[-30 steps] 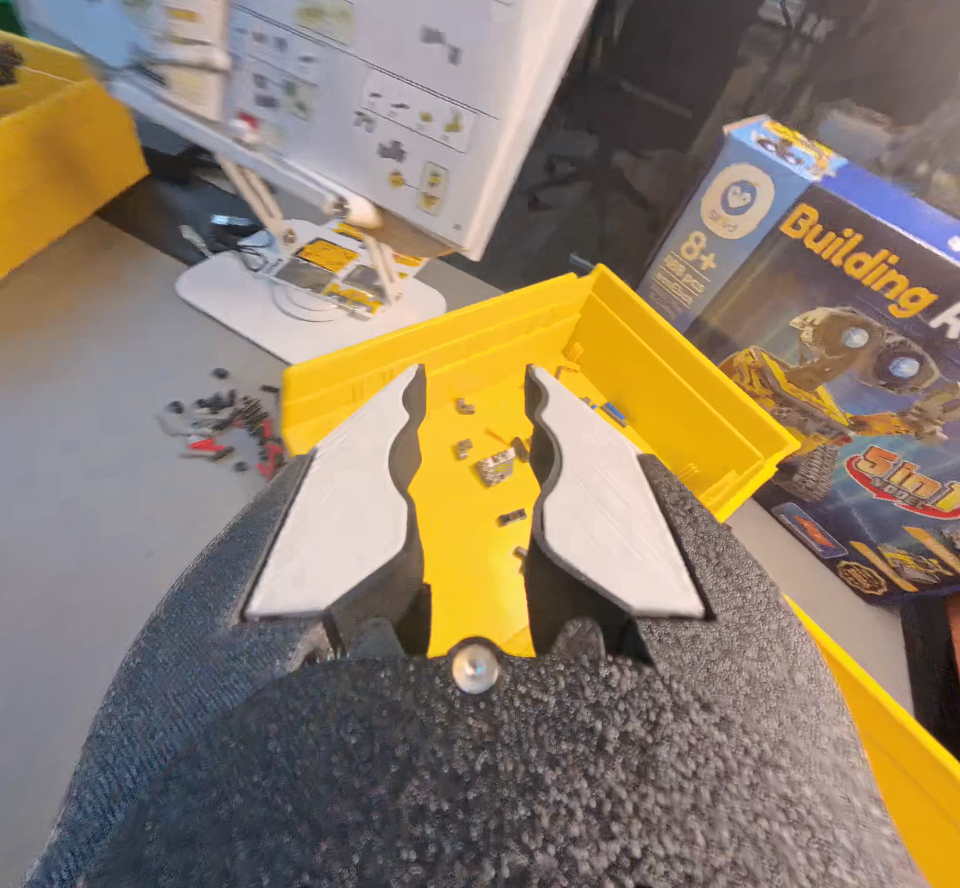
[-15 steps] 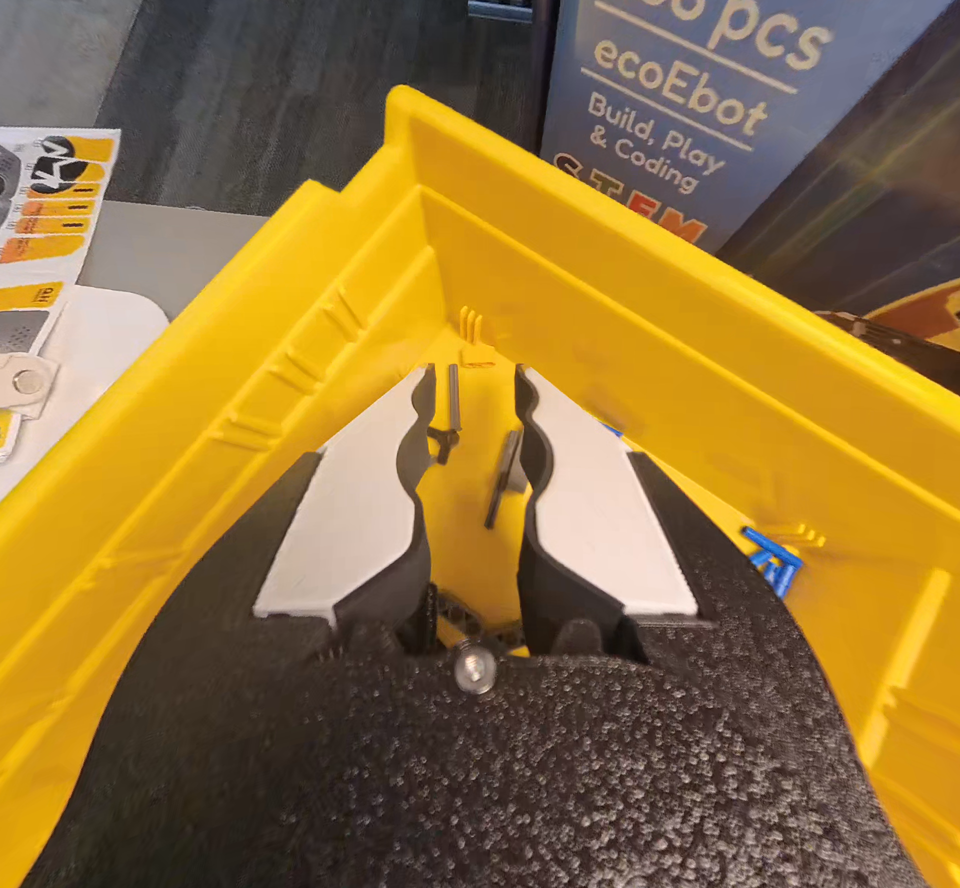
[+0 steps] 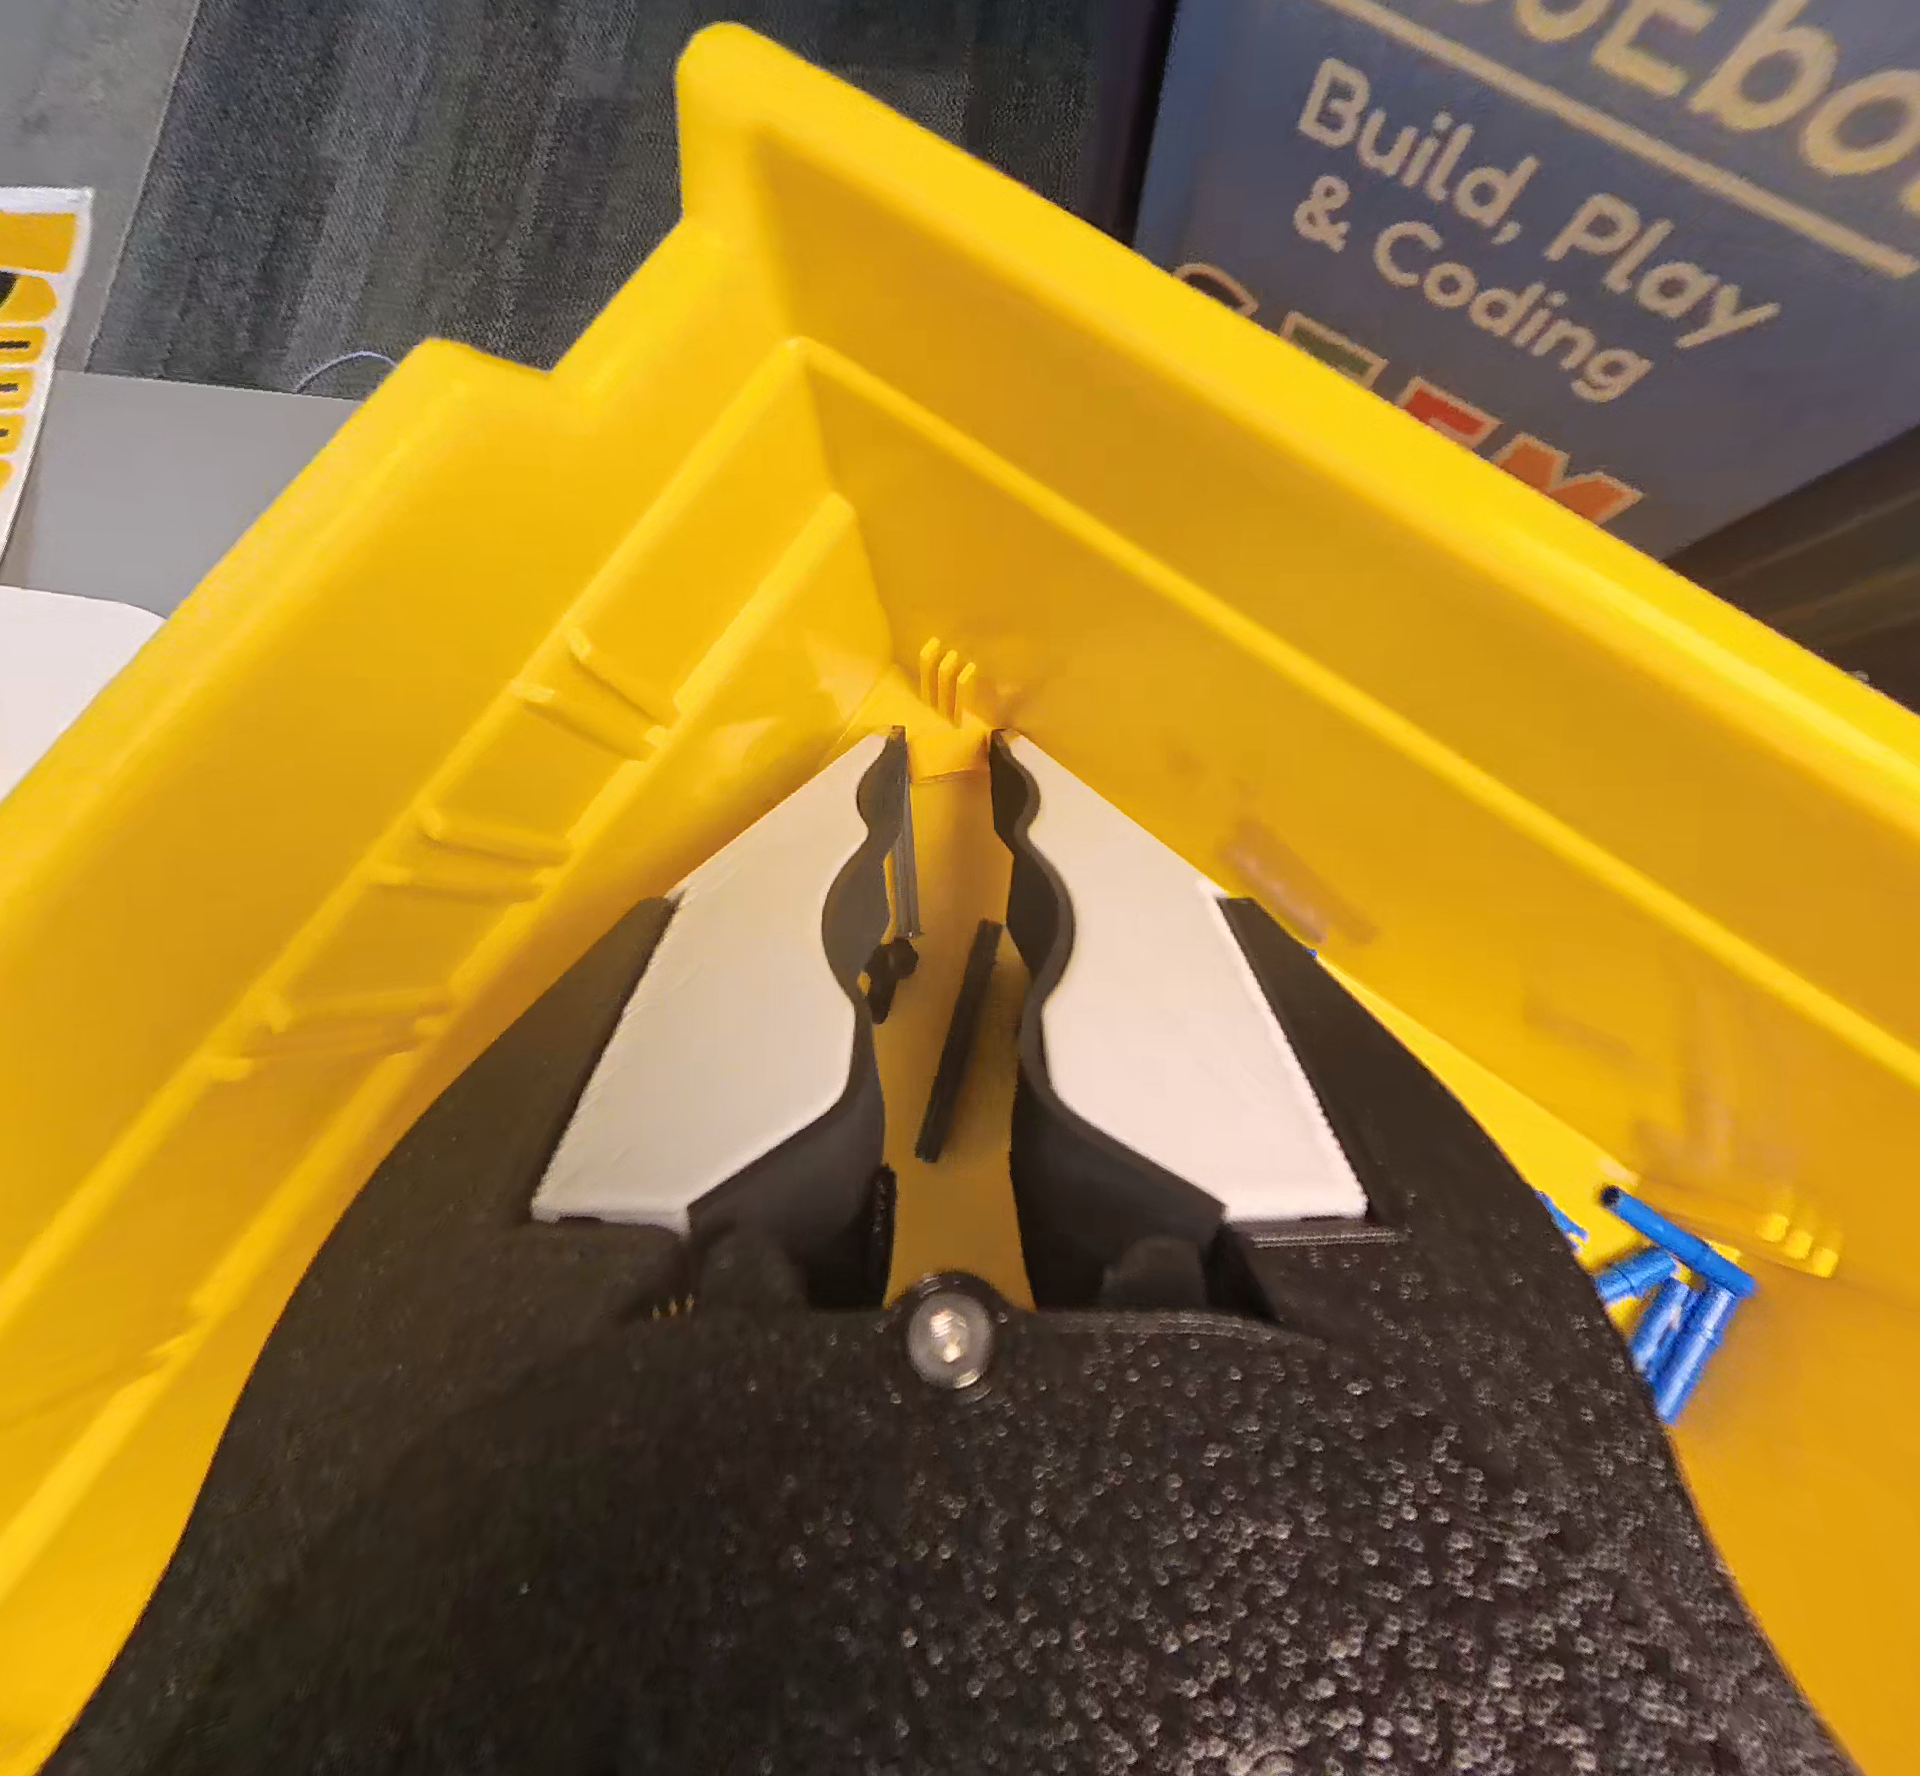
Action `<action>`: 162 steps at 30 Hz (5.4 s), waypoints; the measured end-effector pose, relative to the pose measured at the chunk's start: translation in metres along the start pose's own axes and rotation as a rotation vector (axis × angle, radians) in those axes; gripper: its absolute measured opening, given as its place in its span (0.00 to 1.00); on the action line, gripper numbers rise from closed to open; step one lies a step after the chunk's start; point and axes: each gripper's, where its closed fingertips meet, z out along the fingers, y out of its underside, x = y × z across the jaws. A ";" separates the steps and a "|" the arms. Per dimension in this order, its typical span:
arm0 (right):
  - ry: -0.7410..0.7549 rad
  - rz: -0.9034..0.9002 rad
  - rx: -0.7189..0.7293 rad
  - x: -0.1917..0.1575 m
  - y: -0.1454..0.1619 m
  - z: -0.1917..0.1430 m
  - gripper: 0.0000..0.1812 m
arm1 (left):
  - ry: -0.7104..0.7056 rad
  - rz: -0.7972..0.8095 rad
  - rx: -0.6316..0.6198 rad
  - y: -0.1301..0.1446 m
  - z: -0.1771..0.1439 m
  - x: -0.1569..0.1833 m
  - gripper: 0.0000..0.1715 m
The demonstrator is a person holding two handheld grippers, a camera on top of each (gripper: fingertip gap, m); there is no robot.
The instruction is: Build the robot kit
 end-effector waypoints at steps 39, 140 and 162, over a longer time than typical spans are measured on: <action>-0.661 -0.839 0.024 -0.267 0.295 -0.254 0.09 | 0.137 0.043 -0.153 0.032 0.013 0.042 0.24; -0.219 -0.633 -0.368 0.103 0.270 -0.271 0.05 | 0.087 0.274 -0.281 0.059 0.024 0.051 0.22; -0.295 -0.651 -0.174 0.089 0.221 -0.221 0.09 | 0.058 0.301 -0.293 0.061 0.025 0.050 0.22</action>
